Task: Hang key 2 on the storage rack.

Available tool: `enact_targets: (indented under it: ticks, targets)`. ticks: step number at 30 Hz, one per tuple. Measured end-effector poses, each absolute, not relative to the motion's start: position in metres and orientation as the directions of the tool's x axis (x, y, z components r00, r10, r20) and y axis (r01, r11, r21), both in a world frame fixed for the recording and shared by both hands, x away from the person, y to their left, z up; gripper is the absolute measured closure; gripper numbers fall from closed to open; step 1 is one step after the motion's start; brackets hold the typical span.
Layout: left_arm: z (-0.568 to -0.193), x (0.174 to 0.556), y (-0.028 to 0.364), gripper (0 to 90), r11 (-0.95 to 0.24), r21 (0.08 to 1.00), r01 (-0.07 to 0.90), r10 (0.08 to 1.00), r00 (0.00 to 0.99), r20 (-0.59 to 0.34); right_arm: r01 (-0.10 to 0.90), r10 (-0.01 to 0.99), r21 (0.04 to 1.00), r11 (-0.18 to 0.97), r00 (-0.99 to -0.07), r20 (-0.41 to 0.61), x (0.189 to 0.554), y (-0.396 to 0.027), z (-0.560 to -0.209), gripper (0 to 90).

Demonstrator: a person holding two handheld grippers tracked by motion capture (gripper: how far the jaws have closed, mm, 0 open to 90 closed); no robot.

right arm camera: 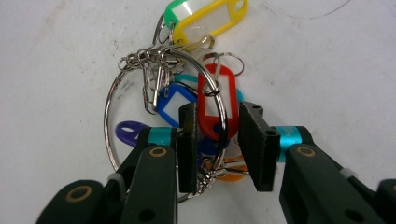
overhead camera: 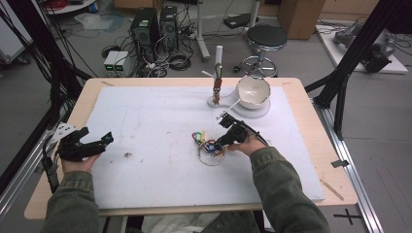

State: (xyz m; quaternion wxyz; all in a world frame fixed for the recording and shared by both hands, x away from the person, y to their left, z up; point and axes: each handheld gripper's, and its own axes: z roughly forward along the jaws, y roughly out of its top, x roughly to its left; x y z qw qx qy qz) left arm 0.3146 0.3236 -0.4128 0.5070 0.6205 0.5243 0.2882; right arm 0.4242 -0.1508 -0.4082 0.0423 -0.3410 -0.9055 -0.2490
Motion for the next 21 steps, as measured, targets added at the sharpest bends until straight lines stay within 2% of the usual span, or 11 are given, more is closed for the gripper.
enact_targets:
  ticks: [1, 2, 21]
  targets:
    - [-0.413, 0.315, 0.324, 1.7, 0.064, 0.931, 0.358, 0.943, 0.284, -0.174, 0.632, 0.597, 0.442, 0.636, -0.766, 0.237, 0.424, -0.152, -0.405, 82.0]
    - [-0.413, 0.315, 0.324, 1.7, 0.064, 0.931, 0.358, 0.943, 0.284, -0.174, 0.659, 0.605, 0.468, 0.589, -0.743, 0.285, 0.426, -0.155, -0.402, 86.1]
    - [-0.413, 0.315, 0.324, 1.7, 0.063, 0.931, 0.36, 0.943, 0.285, -0.174, 0.646, 0.551, 0.51, 0.568, -0.759, 0.347, 0.417, -0.166, -0.385, 86.8]
